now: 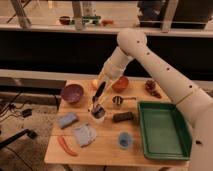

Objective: Place brush in paper cup

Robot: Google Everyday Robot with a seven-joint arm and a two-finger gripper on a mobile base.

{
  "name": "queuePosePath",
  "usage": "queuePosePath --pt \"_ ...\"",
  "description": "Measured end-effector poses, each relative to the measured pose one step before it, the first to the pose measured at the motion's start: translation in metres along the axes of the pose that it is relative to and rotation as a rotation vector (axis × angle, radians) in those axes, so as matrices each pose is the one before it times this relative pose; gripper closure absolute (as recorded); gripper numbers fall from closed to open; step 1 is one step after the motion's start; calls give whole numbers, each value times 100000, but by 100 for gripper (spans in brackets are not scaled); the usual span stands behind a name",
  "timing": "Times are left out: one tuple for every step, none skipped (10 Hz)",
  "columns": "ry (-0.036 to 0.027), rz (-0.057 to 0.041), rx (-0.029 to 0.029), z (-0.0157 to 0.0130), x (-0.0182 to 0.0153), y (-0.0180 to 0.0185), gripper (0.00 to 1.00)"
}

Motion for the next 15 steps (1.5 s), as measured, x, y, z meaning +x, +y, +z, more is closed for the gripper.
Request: queuePosePath --pt "-230 21 124 -88 24 70 85" --pt "-144 -4 38 -8 14 37 85" --pt "-245 -56 -21 8 15 71 85" --pt "-57 -54 58 -9 14 33 85" --pt "-108 -51 -24 54 23 52 85" --pt "-81 -158 4 20 -26 17 85" --pt "-155 -167 148 56 2 22 85" --pt "-63 -107 69 24 7 15 85" --pt "-63 -132 152 -25 -16 -9 85" --pt "-74 -86 129 -8 6 -8 85" --pt "-35 -22 119 -37 16 -3 85" --pt "-68 34 157 -41 36 4 85" --pt "-47 37 136 -35 50 -6 85" --pt "-63 54 128 -45 51 -13 85" --pt "-46 66 68 -52 45 11 85"
